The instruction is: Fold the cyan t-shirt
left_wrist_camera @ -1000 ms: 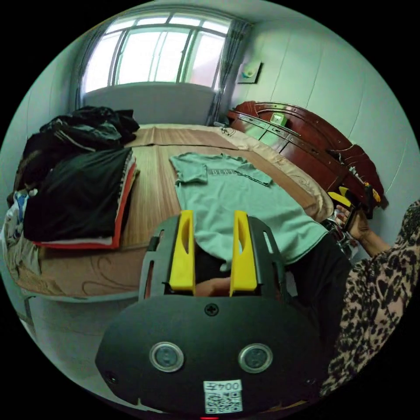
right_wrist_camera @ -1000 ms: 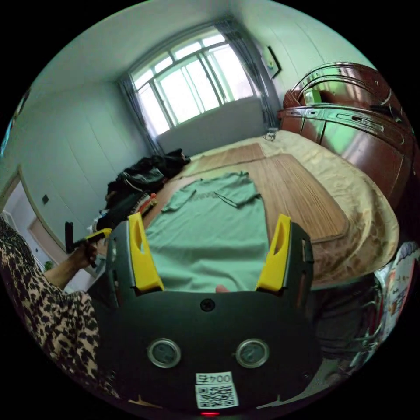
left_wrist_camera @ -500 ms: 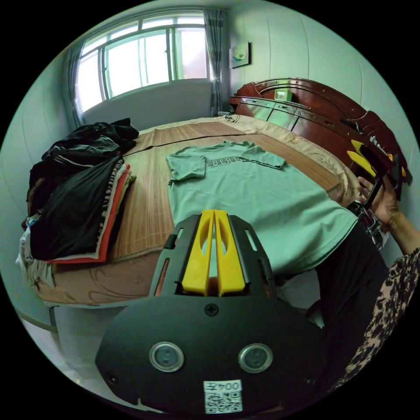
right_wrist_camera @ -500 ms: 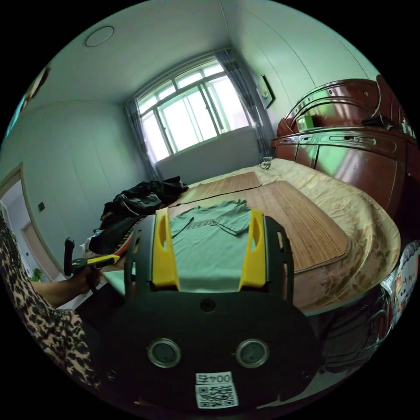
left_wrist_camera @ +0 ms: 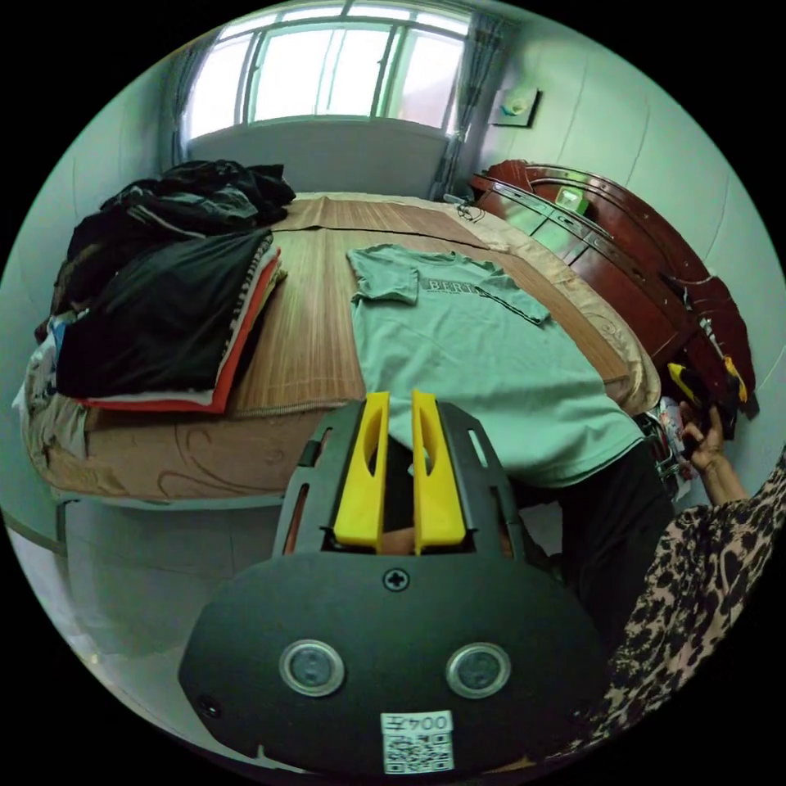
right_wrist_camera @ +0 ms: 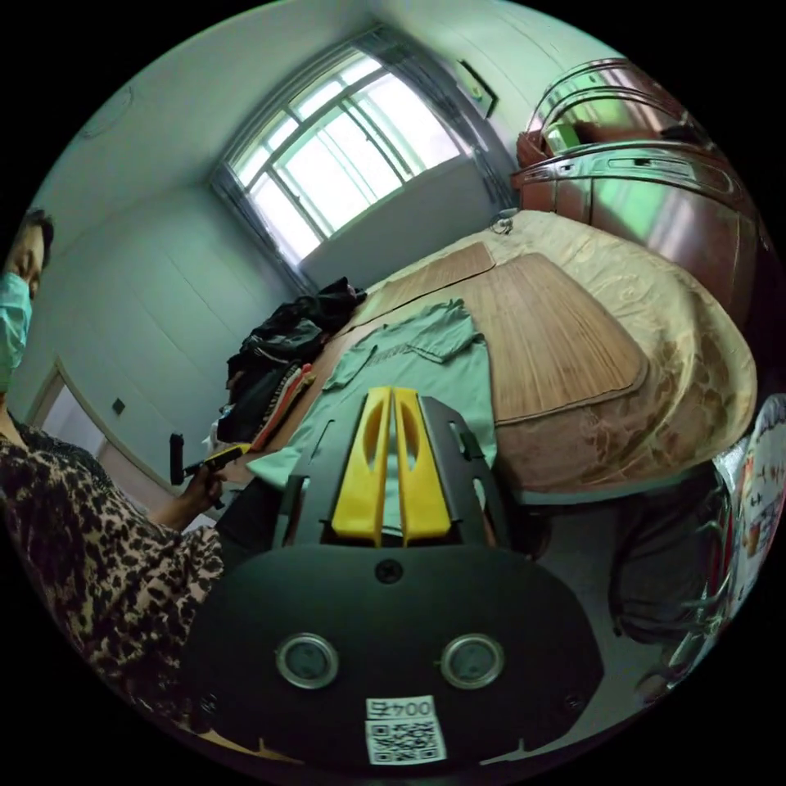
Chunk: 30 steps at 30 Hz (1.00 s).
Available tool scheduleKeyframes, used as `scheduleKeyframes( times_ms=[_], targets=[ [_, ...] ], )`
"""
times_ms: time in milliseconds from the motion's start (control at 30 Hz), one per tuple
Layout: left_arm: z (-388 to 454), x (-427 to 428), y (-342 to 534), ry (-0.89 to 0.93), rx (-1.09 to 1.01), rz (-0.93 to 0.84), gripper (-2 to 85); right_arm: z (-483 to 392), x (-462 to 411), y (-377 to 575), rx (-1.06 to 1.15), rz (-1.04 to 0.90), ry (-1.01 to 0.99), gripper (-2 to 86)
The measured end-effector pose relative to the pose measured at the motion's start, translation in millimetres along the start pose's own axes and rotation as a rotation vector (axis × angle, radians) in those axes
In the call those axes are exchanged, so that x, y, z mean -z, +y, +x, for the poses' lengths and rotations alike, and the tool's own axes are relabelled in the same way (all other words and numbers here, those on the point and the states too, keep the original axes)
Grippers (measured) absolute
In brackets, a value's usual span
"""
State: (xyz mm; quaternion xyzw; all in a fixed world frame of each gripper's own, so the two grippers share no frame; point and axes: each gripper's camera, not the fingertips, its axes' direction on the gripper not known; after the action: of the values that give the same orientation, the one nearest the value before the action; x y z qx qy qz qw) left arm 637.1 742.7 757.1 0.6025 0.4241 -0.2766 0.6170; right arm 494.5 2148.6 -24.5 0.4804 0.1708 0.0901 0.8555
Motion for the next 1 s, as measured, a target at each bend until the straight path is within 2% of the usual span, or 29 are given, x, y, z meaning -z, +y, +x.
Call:
scheduleKeyframes(
  times_ms=[100, 167, 267, 400, 500, 600, 633, 667, 700, 767, 833, 1000],
  targets=[
    [1, 3, 3, -0.013, -0.039, 0.003, 5.2, 4, 10, 2, -0.025, 0.040, 0.086, 5.8],
    [3, 2, 3, -0.015, -0.082, -0.022, 7.6, 14, 6, -2, -0.030, 0.001, -0.001, 19.8],
    [-2, -2, 0, 0.012, -0.097, -0.054, 11.6, 38, -9, -8, -0.125, -0.061, -0.112, 36.0],
    [-22, -13, -4, 0.159, -0.024, -0.091, 15.5, 57, -26, -11, -0.194, -0.125, -0.160, 45.7],
    [-26, -27, -11, 0.278, -0.029, -0.123, 16.8, 68, -34, -13, -0.207, -0.162, -0.178, 45.9],
    [-23, -53, -22, 0.326, -0.085, -0.208, 17.1, 83, -34, -12, -0.235, -0.168, -0.213, 37.3],
    [-22, -57, -24, 0.333, -0.097, -0.220, 17.0, 89, -30, -11, -0.244, -0.156, -0.203, 30.6],
    [-19, -64, -29, 0.346, -0.118, -0.236, 16.7, 94, -26, -9, -0.255, -0.152, -0.166, 15.8],
    [-17, -70, -33, 0.356, -0.134, -0.248, 16.3, 95, -23, -8, -0.243, -0.140, -0.158, 8.3],
    [-15, -76, -38, 0.342, -0.156, -0.245, 15.2, 96, -12, -7, -0.195, -0.082, -0.147, 5.9],
    [-15, -80, -43, 0.349, -0.163, -0.244, 13.9, 99, -12, -8, -0.186, -0.090, -0.124, 7.5],
    [-23, -92, -56, 0.373, -0.145, -0.250, 12.3, 107, -27, -15, -0.205, -0.139, -0.013, 29.1]
  ],
)
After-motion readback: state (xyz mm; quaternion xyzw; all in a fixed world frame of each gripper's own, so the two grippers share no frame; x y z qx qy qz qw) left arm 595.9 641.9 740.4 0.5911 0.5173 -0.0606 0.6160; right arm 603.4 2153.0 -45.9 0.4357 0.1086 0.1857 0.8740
